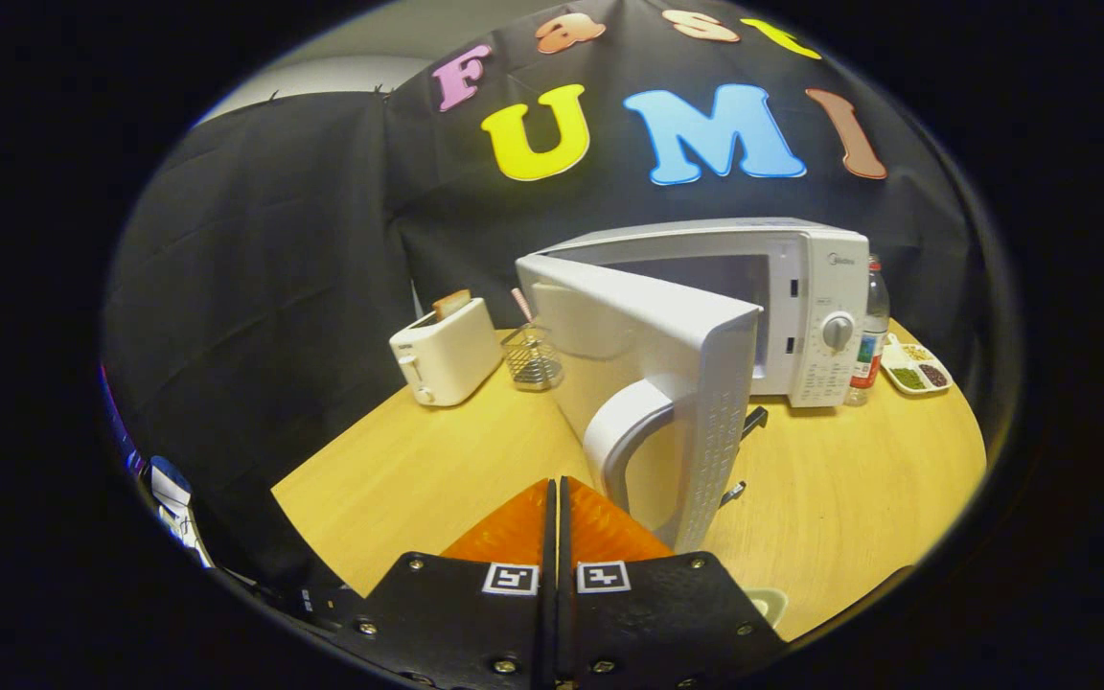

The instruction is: Open the microwave, put the food inside, and close the microwave door.

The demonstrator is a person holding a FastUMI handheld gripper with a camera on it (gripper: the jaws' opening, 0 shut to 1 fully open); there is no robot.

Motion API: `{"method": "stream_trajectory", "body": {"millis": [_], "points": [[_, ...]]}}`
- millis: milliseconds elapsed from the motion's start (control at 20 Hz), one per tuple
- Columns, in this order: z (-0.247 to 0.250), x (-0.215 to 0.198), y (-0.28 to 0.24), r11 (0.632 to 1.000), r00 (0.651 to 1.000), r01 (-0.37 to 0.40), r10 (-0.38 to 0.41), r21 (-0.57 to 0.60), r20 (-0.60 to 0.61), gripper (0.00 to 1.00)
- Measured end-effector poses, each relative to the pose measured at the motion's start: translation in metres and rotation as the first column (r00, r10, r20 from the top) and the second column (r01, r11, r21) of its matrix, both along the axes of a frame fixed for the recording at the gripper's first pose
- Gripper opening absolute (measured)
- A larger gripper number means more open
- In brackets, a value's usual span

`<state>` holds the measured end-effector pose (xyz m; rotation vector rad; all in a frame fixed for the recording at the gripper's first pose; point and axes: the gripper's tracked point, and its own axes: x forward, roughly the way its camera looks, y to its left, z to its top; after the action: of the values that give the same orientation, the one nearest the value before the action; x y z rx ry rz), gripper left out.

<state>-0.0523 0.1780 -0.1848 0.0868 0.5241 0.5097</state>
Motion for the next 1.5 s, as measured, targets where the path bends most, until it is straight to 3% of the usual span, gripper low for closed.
{"method": "stream_trajectory", "body": {"millis": [250, 700, 1300, 1500], "points": [[0.001, 0.044, -0.036, 0.994, 0.995, 0.104, -0.104, -0.012, 0.009, 0.01], [-0.004, 0.135, -0.073, 0.973, 0.974, 0.225, -0.224, -0.055, 0.034, 0.01], [-0.02, 0.226, -0.094, 0.942, 0.946, 0.325, -0.322, -0.085, 0.043, 0.01], [-0.028, 0.232, -0.095, 0.938, 0.944, 0.329, -0.327, -0.106, 0.04, 0.01]]}}
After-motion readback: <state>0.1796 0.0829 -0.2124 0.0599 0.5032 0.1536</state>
